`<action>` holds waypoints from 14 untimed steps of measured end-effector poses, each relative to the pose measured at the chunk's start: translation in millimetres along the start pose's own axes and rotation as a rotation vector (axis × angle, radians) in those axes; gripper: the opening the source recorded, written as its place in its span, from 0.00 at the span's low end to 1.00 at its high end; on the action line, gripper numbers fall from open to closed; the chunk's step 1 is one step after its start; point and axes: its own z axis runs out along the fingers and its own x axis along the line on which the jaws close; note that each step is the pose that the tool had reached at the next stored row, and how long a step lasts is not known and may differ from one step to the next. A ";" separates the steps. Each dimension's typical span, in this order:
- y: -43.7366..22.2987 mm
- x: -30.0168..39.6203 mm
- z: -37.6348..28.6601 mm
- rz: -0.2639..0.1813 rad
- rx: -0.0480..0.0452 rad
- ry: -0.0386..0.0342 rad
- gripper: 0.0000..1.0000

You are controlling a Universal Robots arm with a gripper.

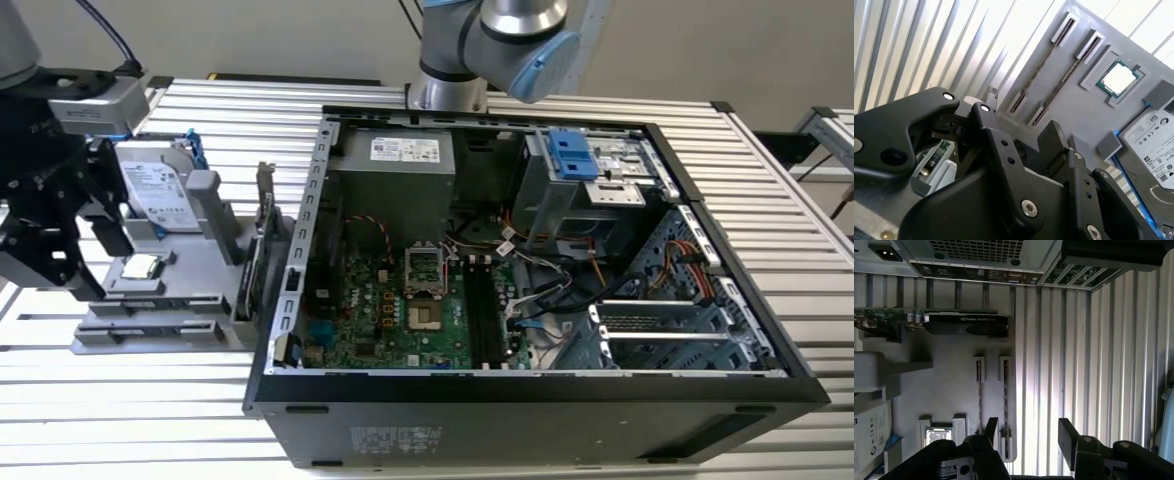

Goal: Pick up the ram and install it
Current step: 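Pick up the ram and move it above insertion slot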

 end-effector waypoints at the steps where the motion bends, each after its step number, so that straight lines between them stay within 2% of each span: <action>1: 0.0 0.3 0.9 0.000 0.0000 -0.0030 1.00; 6: -0.2 1.5 5.1 0.000 0.0000 -0.0091 1.00; 9: -0.3 1.9 7.8 0.000 -0.0001 -0.0092 1.00; 10: -0.4 1.9 8.2 0.000 0.0000 -0.0064 1.00; 11: -0.5 2.0 8.5 0.000 0.0003 0.0029 1.00; 14: -0.4 2.2 9.6 0.002 -0.0001 0.0411 1.00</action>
